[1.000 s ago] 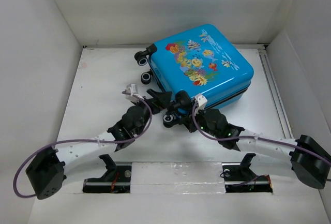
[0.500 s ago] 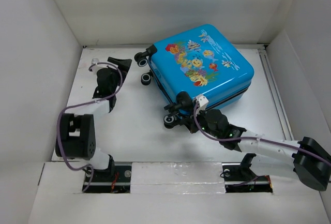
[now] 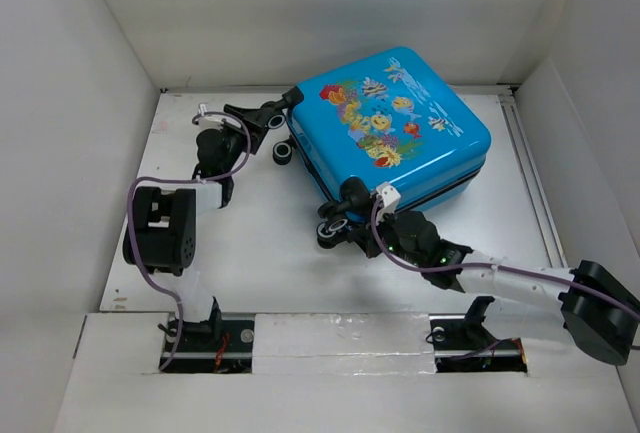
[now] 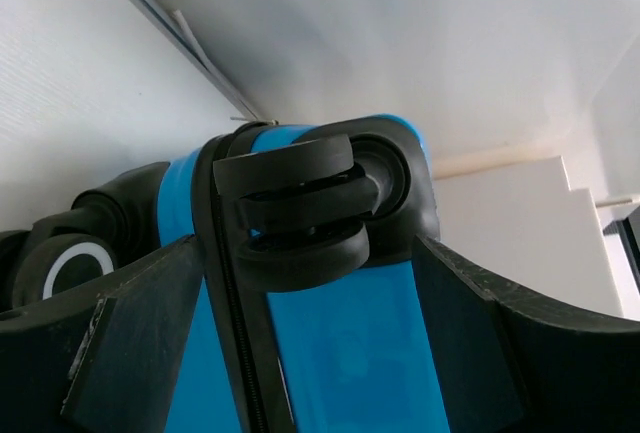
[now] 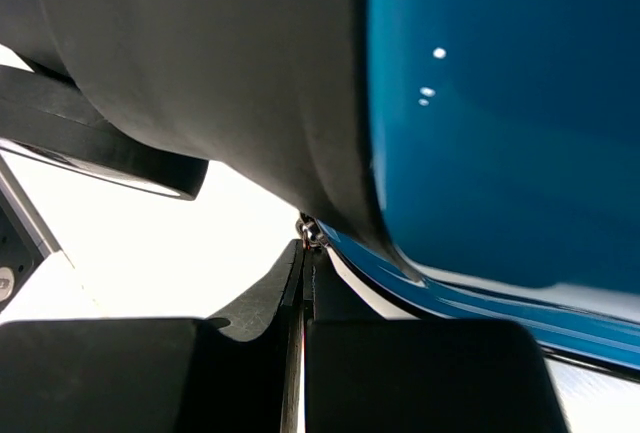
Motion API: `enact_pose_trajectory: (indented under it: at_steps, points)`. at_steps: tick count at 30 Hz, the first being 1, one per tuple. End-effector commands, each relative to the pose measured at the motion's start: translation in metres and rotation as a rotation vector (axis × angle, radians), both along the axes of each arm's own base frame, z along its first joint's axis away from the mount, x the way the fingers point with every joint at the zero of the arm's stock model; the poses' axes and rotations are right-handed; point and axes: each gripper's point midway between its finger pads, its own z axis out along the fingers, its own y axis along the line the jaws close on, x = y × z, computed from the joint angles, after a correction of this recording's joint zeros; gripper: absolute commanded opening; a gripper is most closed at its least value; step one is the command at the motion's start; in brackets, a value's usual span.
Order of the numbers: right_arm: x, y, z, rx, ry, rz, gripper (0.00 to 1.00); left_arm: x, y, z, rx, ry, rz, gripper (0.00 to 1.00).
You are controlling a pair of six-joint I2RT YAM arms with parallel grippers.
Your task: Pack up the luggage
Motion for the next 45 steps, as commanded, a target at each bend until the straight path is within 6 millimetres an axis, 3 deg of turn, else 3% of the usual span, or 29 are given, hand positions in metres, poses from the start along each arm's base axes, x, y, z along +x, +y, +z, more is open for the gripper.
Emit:
enact_pose_trajectory:
  at_steps: [1, 4, 5, 8, 13, 14, 15, 17, 20, 21, 22, 26, 31, 32, 33, 34, 35, 37, 38, 39, 42, 43, 44, 45]
  points:
    - [-0.013, 0.026, 0.034, 0.13, -0.049, 0.116, 0.0, 0.002, -0.011, 0.035, -0.019, -0.126, -0.052, 0.79]
    - [-0.013, 0.027, 0.031, 0.123, -0.043, 0.115, 0.0, 0.002, -0.022, 0.033, -0.02, -0.128, -0.081, 0.73]
    - [-0.013, 0.027, 0.031, 0.123, -0.043, 0.115, 0.0, 0.004, -0.022, 0.04, -0.022, -0.149, -0.082, 0.72]
    - [-0.012, 0.027, 0.033, 0.13, -0.049, 0.116, 0.0, 0.007, -0.022, 0.037, -0.011, -0.143, -0.081, 0.65]
    - [-0.014, 0.028, 0.033, 0.131, -0.047, 0.124, 0.0, 0.021, -0.024, 0.044, 0.009, -0.149, -0.08, 0.65]
    - [-0.014, 0.028, 0.033, 0.131, -0.047, 0.124, 0.0, 0.023, -0.024, 0.036, 0.02, -0.134, -0.08, 0.65]
    - [-0.014, 0.028, 0.033, 0.131, -0.047, 0.124, 0.0, 0.026, -0.024, 0.044, 0.019, -0.146, -0.079, 0.65]
    - [-0.014, 0.028, 0.037, 0.139, -0.054, 0.125, 0.0, 0.032, -0.023, 0.03, 0.022, -0.112, -0.069, 0.65]
    - [-0.015, 0.027, 0.041, 0.149, -0.062, 0.125, 0.0, 0.04, -0.023, 0.035, 0.03, -0.115, -0.06, 0.65]
    - [-0.013, 0.024, 0.037, 0.142, -0.057, 0.116, 0.0, 0.042, -0.023, 0.029, 0.039, -0.107, -0.06, 0.59]
    - [-0.013, 0.024, 0.037, 0.142, -0.056, 0.115, 0.0, 0.044, -0.023, 0.034, 0.038, -0.12, -0.059, 0.52]
    - [-0.009, 0.017, 0.044, 0.164, -0.065, 0.092, 0.0, 0.046, -0.023, 0.033, 0.047, -0.124, -0.059, 0.03]
    - [-0.002, 0.009, 0.048, 0.183, -0.071, 0.093, 0.0, 0.038, -0.021, 0.023, 0.055, -0.127, -0.05, 0.0]
    - [0.0, 0.008, 0.048, 0.184, -0.07, 0.093, 0.0, 0.034, -0.02, 0.014, 0.057, -0.109, -0.05, 0.0]
    - [0.002, 0.006, 0.048, 0.185, -0.069, 0.089, 0.0, 0.026, -0.019, 0.029, 0.052, -0.154, -0.049, 0.0]
    - [0.006, 0.004, 0.057, 0.2, -0.086, 0.078, 0.0, 0.022, -0.019, 0.021, 0.053, -0.146, -0.049, 0.0]
    - [0.012, -0.001, 0.057, 0.202, -0.084, 0.068, 0.0, 0.015, -0.016, 0.033, 0.059, -0.176, -0.035, 0.0]
    - [0.019, -0.008, 0.071, 0.228, -0.109, 0.059, 0.0, -0.005, -0.016, 0.023, 0.067, -0.17, -0.032, 0.0]
    - [0.022, -0.009, 0.078, 0.239, -0.117, 0.068, 0.0, -0.019, -0.018, 0.036, 0.061, -0.208, -0.032, 0.0]
    - [0.034, -0.016, 0.087, 0.251, -0.135, 0.04, 0.0, -0.033, -0.013, 0.02, 0.074, -0.18, -0.019, 0.0]
    - [0.051, -0.03, 0.102, 0.257, -0.16, 0.015, 0.0, -0.067, -0.019, 0.03, 0.095, -0.224, -0.019, 0.0]
    - [0.058, -0.033, 0.115, 0.265, -0.192, 0.009, 0.0, -0.083, -0.019, 0.011, 0.101, -0.181, -0.022, 0.0]
    - [0.064, -0.036, 0.115, 0.259, -0.186, -0.002, 0.0, -0.095, -0.022, 0.008, 0.109, -0.182, -0.034, 0.0]
    - [0.071, -0.042, 0.12, 0.251, -0.201, -0.022, 0.0, -0.11, -0.026, 0.023, 0.097, -0.221, -0.034, 0.0]
